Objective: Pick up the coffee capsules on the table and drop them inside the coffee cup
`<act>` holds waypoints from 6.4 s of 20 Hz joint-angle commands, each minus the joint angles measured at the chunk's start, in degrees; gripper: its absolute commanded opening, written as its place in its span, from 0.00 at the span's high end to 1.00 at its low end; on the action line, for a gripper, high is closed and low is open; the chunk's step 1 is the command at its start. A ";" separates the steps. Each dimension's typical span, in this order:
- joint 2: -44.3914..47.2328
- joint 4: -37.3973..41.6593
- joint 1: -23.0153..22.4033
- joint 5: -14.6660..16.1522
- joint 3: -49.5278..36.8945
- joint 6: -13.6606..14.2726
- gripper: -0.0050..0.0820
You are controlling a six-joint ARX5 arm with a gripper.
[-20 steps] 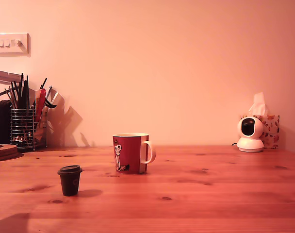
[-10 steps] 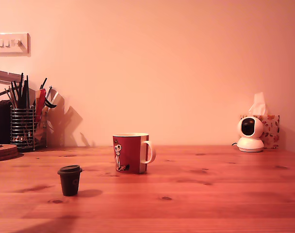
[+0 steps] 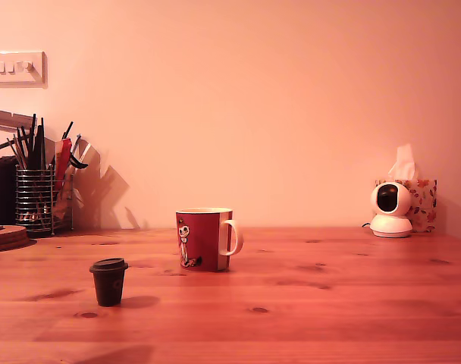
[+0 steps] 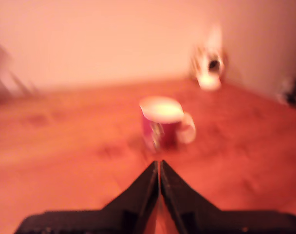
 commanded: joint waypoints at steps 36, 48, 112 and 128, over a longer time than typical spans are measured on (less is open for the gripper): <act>42.51 31.15 -14.86 -11.67 -0.26 4.98 0.40; 65.88 52.35 -14.99 -11.19 -0.22 7.54 0.32; 74.88 21.79 -16.74 -4.52 42.14 6.05 0.74; 87.60 2.16 -19.71 -5.46 63.91 7.43 0.73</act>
